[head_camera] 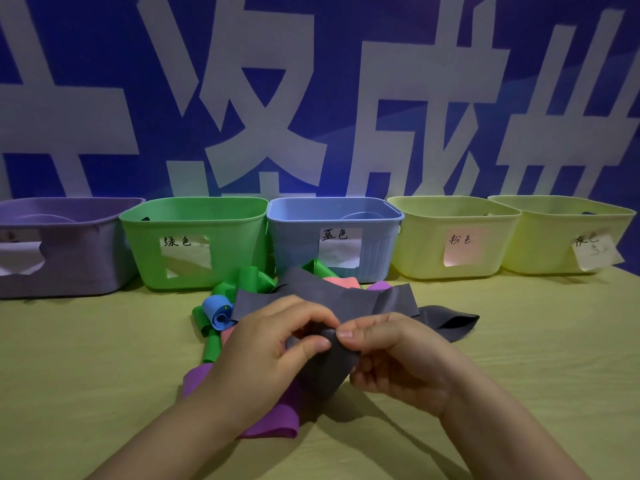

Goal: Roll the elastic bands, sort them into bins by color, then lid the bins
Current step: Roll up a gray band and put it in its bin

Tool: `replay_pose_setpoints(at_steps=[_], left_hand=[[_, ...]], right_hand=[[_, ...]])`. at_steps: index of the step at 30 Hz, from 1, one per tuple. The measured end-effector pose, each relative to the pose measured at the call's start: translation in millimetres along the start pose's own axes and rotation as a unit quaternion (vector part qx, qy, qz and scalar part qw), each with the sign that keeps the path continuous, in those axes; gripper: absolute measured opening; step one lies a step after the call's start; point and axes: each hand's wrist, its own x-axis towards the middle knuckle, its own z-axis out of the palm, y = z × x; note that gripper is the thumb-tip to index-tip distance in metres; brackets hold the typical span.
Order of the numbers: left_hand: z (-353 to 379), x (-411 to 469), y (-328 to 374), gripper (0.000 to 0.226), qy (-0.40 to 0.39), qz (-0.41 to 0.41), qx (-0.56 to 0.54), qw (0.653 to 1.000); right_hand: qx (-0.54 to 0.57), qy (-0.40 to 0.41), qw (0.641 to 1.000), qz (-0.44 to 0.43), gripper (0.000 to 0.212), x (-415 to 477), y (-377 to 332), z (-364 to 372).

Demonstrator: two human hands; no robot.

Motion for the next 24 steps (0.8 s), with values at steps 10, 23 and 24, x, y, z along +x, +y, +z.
replay_pose_setpoints(at_steps=[10,23,24], left_hand=[[2,0,-5,0.009,0.013,0.031,0.079,0.996],[6,-1,-11,0.022,0.018,-0.067,-0.014,0.998],[6,-1,-10,0.023,0.015,-0.065,-0.027,0.997]], right_hand=[[-0.019,-0.002,1.000,-0.009,0.006,0,2,0],[-0.326,0.105,0.932,-0.121,0.019,4,7,-2],[-0.303,0.087,0.942,-0.112,0.020,3,6,-3]])
